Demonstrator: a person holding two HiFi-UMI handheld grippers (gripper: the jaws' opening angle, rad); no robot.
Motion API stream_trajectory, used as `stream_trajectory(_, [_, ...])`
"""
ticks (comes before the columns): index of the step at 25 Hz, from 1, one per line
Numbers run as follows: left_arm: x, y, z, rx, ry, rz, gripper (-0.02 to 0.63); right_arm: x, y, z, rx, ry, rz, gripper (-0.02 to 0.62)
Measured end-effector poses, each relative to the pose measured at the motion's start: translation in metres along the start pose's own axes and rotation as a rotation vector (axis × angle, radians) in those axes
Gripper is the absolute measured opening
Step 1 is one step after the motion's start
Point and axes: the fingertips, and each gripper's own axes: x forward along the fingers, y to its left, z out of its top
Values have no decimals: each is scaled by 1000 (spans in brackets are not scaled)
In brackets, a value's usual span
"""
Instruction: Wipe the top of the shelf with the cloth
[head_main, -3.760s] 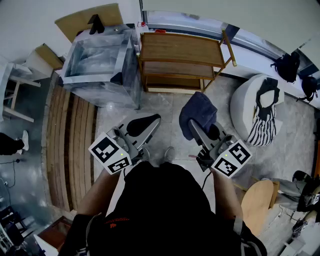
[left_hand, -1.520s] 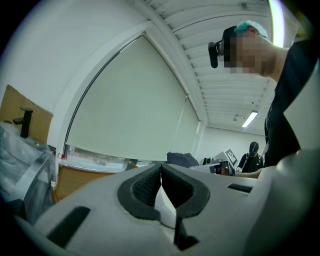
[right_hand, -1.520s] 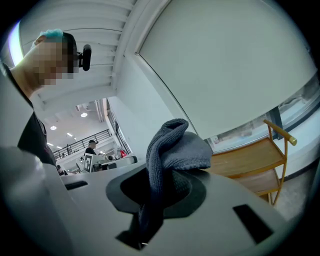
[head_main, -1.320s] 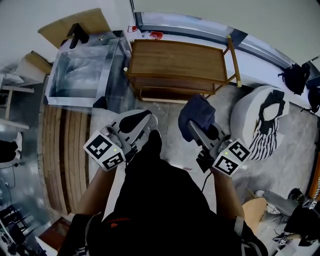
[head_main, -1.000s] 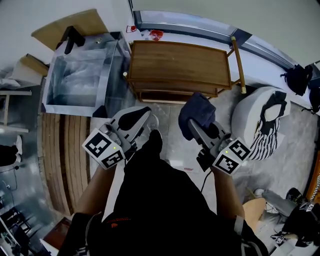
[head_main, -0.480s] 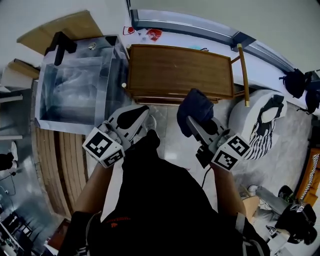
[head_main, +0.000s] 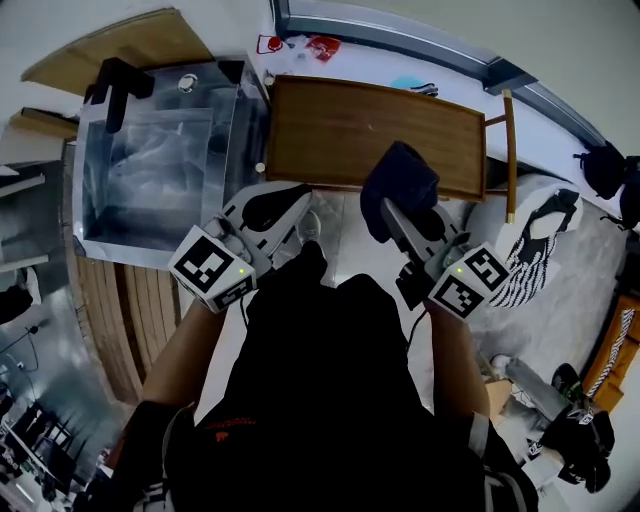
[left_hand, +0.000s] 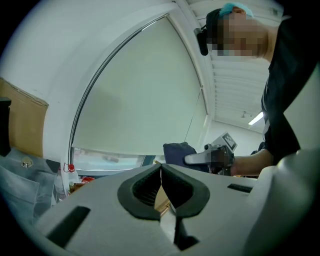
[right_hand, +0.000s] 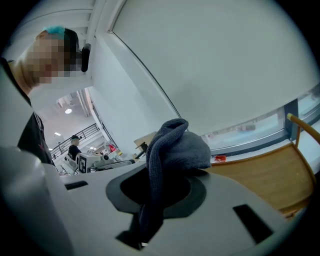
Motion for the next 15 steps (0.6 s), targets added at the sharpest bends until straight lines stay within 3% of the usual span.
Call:
stream_trajectory(8, [16, 18, -2, -11, 22, -7, 20, 7, -26, 5, 25, -2, -31, 57])
stream_trajectory(15, [45, 41, 2, -15, 28, 38, 20, 17, -60, 18, 23, 18, -11, 57])
